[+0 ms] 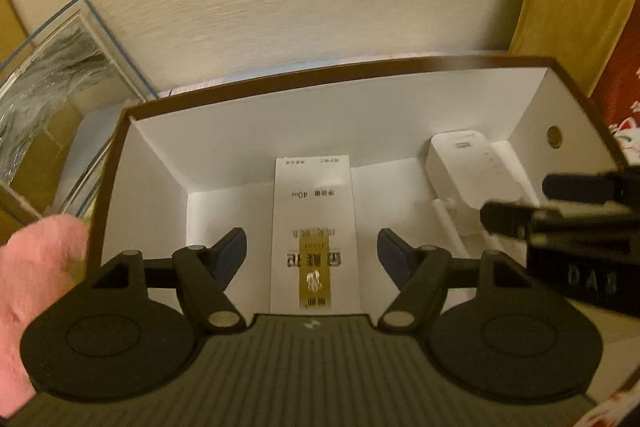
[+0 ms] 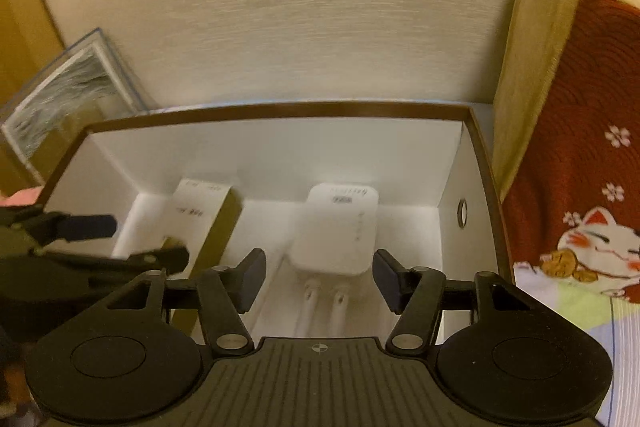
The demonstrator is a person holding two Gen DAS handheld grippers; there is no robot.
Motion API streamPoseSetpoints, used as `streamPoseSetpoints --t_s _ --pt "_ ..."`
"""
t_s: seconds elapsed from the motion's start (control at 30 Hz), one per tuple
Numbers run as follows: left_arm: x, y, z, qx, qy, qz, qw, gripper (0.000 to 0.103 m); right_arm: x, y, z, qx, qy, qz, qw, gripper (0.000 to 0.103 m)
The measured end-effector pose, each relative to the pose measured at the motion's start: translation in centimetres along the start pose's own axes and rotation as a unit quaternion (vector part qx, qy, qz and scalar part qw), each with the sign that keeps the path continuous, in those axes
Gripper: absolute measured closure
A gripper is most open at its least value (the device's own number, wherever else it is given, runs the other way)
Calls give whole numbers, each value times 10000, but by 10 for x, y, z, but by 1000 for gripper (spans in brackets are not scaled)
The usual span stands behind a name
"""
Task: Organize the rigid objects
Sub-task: 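Lower the white box with the left tool while the right tool lowers the extender, then open both, then move both tools back toward the remaining items on the table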
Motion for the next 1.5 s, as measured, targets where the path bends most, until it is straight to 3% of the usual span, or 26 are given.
streamPoseSetpoints --t_s 0.8,1.5 --pt "-59 139 -6 -107 357 691 9969 34 -44 128 -21 483 -203 648 9965 38" --pt "-167 229 1 -311 615 681 9953 34 -149 221 -27 658 -475 674 9944 37"
Point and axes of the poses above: each gripper's, at about its wrist camera, not at the fingertips, and y roughly against the way its jaws point, z to its right, x to its top, the point moved 4 cm from there along -y, roughly the way its jaws point, and after that the axes turned 2 degrees about -y, right-handed, at the moved point
